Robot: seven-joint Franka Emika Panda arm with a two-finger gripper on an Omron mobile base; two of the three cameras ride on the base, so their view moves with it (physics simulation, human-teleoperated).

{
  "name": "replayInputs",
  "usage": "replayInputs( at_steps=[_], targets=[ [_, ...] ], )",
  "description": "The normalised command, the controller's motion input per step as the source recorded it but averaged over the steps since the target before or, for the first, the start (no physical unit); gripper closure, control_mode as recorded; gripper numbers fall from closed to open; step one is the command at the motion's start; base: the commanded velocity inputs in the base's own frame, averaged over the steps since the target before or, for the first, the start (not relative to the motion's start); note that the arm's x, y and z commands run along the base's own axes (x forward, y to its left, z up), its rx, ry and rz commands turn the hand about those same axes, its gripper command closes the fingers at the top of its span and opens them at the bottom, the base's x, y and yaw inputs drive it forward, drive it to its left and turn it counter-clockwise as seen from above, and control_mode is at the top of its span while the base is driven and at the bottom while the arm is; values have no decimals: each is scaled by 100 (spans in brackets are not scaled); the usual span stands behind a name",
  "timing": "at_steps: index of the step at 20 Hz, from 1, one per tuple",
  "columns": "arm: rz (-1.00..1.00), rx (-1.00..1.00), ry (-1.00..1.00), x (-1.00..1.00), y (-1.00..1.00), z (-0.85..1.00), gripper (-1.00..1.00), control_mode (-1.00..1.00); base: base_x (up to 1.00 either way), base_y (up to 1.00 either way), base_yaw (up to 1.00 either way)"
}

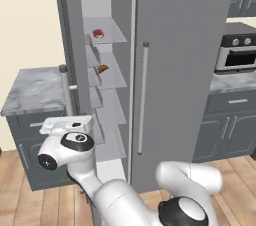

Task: There's a steak in the fridge that needs to be moved to the freezer for freezing. Pick up the steak from the fridge, place it on any shelf in the freezer, and close the fridge and freezer doors when done.

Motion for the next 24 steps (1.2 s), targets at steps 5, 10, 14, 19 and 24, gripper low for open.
replayInputs(
  at_steps=[5,10,14,19,24],
  targets=[
    [0,1,0,8,11,-11,-100,-100,0,0,0],
    [0,2,11,90,-40,-5,-100,-100,0,0,0],
    [0,6,18,96,-87,-5,-100,-100,0,0,0],
    [0,6,10,55,-100,-1,-100,-100,0,0,0],
    [0,7,1,11,-100,-8,-100,-100,0,0,0]
  ],
)
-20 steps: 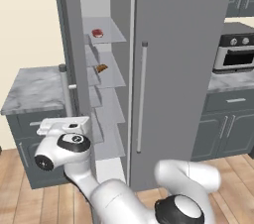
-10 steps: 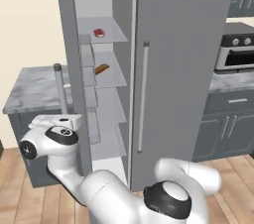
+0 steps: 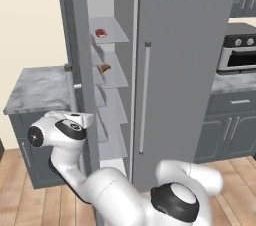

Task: There's a steak in the fridge that needs to be moved to the freezer for freezing. Pick up the steak from the fridge, place it on any shelf in the freezer, and close the fridge and freezer doors when done.

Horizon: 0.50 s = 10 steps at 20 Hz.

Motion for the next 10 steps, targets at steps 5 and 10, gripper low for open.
replayInputs(
  at_steps=[5,10],
  targets=[
    [0,8,-2,2,-100,-10,-100,-100,0,0,0],
    [-1,4,0,35,-100,-6,-100,-100,0,0,0]
  ],
)
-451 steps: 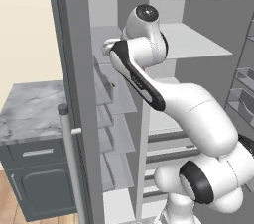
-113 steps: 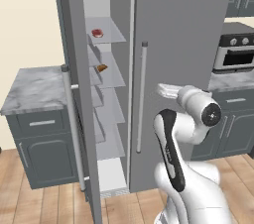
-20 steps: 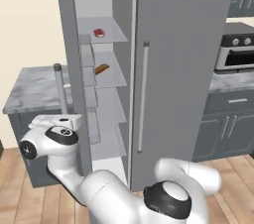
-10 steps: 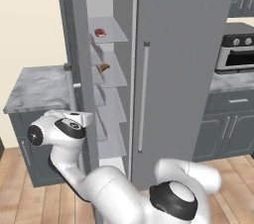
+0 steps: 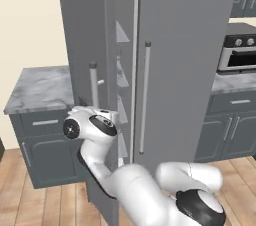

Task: There's a steak in the fridge that needs to be moved to the freezer for freezing. Pick up the steak from the fridge, place it on any shelf in the freezer, and close the fridge and freezer doors when done.

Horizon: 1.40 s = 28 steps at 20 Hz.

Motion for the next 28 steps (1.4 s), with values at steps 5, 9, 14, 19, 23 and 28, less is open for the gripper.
replayInputs(
  at_steps=[5,9,14,19,23,28],
  targets=[
    [-4,4,2,82,-100,0,-100,-100,0,0,0],
    [-6,2,1,82,-96,0,-100,-100,0,0,0],
    [-17,0,0,92,-51,0,-100,-100,0,0,0],
    [-17,0,1,95,-33,6,-100,-100,0,0,0],
    [-7,0,9,99,-18,13,-100,-100,0,0,0],
    [-1,1,6,100,-31,1,-100,-100,0,0,0]
  ],
)
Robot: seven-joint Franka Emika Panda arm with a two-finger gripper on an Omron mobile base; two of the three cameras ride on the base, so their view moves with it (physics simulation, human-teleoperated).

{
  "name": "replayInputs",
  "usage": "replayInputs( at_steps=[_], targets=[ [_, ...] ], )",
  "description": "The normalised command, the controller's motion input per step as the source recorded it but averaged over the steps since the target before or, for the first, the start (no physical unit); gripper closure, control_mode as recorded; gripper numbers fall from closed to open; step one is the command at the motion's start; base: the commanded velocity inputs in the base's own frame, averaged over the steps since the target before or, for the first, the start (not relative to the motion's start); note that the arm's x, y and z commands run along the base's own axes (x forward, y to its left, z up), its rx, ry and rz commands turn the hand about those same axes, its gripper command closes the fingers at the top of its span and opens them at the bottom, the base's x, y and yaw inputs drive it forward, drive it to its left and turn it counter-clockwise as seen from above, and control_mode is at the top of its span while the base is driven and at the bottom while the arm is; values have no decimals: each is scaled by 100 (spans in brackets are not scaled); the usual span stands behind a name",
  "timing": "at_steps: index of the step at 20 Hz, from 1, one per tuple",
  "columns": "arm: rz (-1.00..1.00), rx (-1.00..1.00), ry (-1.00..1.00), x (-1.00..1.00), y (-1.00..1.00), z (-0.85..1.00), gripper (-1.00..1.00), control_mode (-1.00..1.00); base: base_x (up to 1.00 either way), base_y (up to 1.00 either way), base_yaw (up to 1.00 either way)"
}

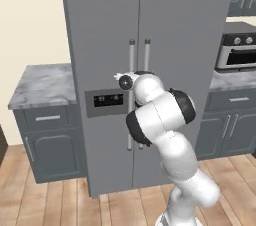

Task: There's a steak in the fridge that needs to be moved to the freezer for freezing. Pick up the steak from the fridge, place it on any shelf in the freezer, and close the fridge and freezer doors when done.

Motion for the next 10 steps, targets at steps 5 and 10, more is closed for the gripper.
replayInputs(
  at_steps=[5,10],
  targets=[
    [10,9,2,100,-54,0,-100,-100,0,0,0],
    [6,1,0,69,-15,0,-100,-100,0,0,0]
  ],
)
